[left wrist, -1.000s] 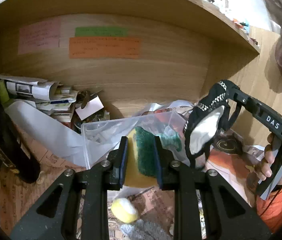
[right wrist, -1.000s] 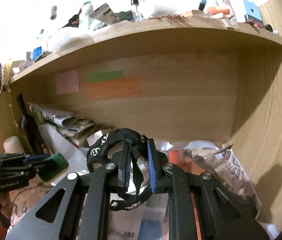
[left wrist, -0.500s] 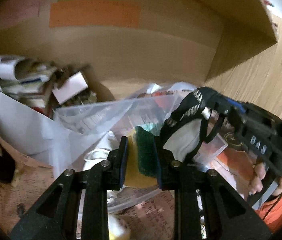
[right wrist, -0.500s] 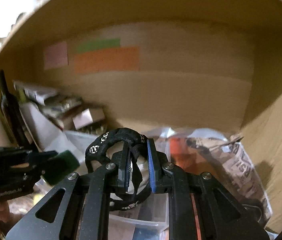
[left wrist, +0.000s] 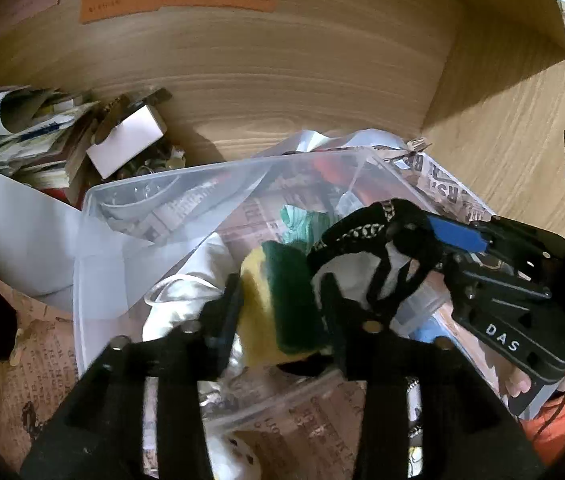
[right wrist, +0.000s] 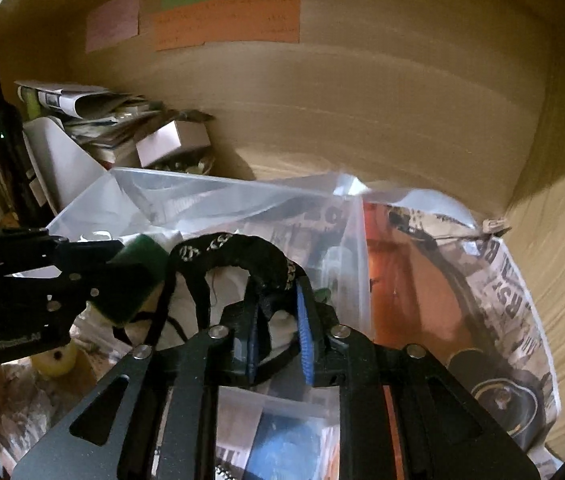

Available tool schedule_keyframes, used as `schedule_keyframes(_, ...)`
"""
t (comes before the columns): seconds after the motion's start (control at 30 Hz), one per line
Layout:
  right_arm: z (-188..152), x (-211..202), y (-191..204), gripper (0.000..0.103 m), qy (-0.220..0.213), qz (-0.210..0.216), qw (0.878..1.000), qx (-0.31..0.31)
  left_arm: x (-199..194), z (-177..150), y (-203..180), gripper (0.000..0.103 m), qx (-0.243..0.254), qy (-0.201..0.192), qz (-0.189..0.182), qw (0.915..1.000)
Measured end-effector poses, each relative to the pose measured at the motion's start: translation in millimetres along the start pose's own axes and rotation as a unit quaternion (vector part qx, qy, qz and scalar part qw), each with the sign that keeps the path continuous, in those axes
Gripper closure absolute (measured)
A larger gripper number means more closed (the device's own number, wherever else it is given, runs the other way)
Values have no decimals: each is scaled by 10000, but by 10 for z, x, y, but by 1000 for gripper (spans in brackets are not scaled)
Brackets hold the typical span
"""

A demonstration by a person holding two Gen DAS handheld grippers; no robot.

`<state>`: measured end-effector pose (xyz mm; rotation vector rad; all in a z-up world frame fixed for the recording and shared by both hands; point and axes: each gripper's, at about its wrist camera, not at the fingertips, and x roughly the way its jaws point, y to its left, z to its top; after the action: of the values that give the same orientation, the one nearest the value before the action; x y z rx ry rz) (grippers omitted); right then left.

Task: Organize soft objects
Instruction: 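Lower the sponge and black headband into the clear box and open both tools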

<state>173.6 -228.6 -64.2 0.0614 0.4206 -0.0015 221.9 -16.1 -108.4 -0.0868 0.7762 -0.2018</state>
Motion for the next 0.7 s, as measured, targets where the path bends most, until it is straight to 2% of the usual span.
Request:
schedule_keyframes(0.07, -2, -30, -8, 66, 6, 50, 10000, 33, -69, -10, -20, 52, 31, -78, 25, 10000)
schedule_keyframes(0.13, -7, -76, -5, 55, -62, 28, 10000, 15, -148, -15, -33, 50, 42, -154, 33, 9999)
schedule_keyframes(0.23, -13, -184, 20, 44, -203, -55, 9998, -70, -316, -34, -47, 44, 40, -299, 65, 9995)
schedule_keyframes(0.37, -18, -374, 36, 23, -461, -67, 9989, -81, -581, -67, -37, 33, 29, -573, 168, 9982)
schedule_keyframes(0.43, -24, -492, 44, 20, -612, -61, 9981, -65, -695, -82, -28, 27, 29, -686, 213, 9974)
schedule_keyframes(0.5, -33, -581, 46, 19, -694, 3, 9976, -21, -823, -116, -7, 15, 21, -795, 263, 9965)
schedule_keyframes(0.57, -57, -648, 56, 18, -717, 127, 9973, 37, -931, -164, 22, 8, -8, -904, 340, 9953)
schedule_keyframes(0.7, -159, -690, 82, 7, -628, 380, 9971, 189, -1030, -281, 72, 3, -42, -941, 483, 9944)
